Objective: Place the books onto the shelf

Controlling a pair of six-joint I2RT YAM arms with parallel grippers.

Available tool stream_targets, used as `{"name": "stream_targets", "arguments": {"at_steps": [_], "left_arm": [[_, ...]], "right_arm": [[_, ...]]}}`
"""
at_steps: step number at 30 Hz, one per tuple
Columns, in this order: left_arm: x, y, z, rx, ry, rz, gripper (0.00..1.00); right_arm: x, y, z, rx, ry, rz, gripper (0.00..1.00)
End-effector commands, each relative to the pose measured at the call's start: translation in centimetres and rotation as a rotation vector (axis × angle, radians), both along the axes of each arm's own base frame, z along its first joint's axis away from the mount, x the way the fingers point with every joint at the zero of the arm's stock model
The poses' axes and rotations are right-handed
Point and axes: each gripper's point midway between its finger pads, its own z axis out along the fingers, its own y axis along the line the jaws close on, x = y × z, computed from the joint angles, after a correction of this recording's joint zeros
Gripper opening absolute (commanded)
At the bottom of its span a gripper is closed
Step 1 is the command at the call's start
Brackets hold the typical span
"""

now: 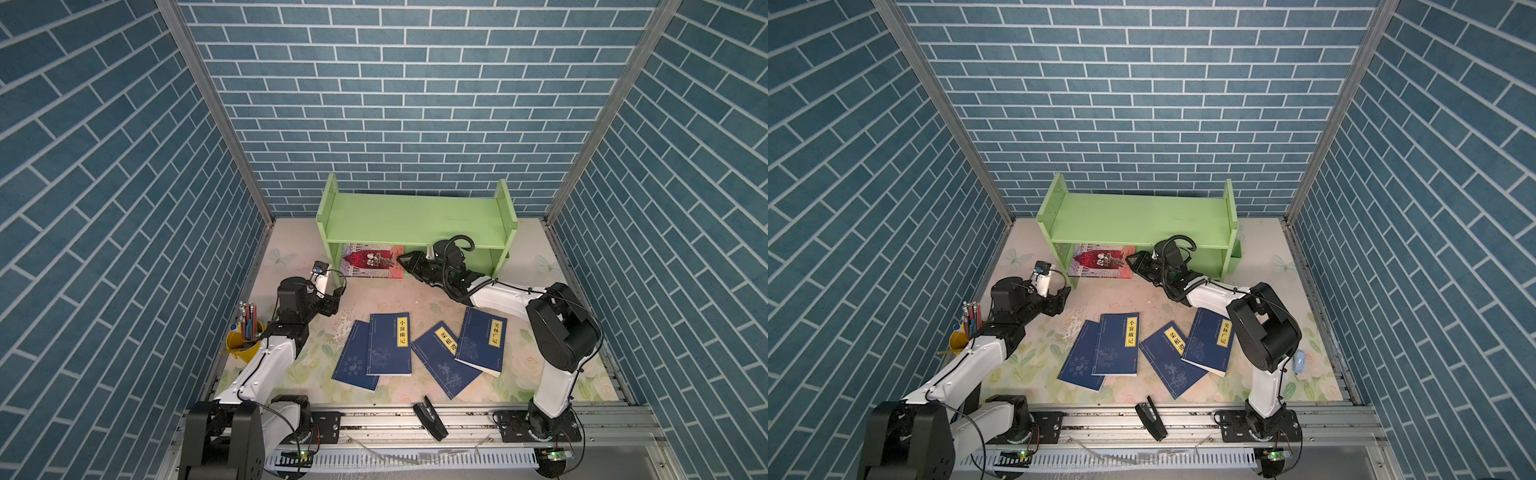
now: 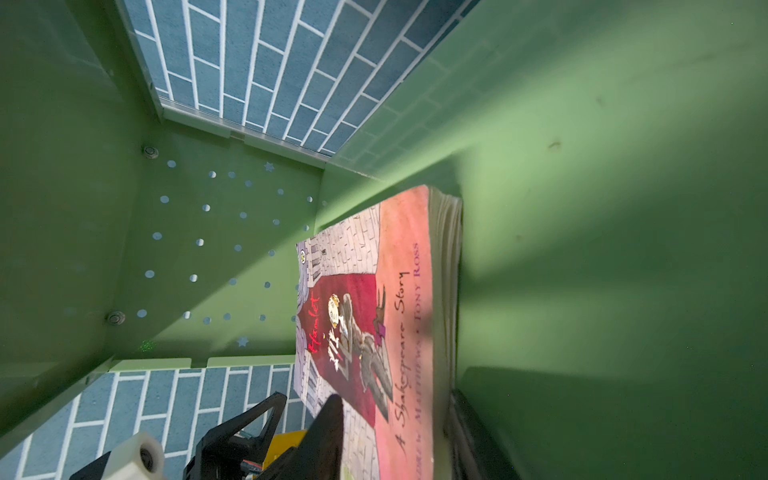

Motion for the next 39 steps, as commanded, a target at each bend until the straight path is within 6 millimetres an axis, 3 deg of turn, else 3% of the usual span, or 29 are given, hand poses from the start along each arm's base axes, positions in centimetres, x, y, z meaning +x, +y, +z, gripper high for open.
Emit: {"name": "stream_targets", "arguments": {"at_steps": [1, 23, 39], "left_arm": [[0.4, 0.3, 0.2, -0.009, -0.010, 0.019, 0.75], [2.3, 1.3, 0.5, -0.021, -0.027, 0.093, 0.75], [3.0, 1.5, 0.5, -0.042, -0.023, 0.111, 0.78]], "right_arm": [[0.4, 0.9, 0.8, 0.005, -0.046, 0.020, 0.43], [0.4, 1.1, 1.0, -0.001, -0.047, 0.022, 0.45], [-1.2, -2.1, 1.5, -0.130, -0.095, -0.011, 0.50]]}}
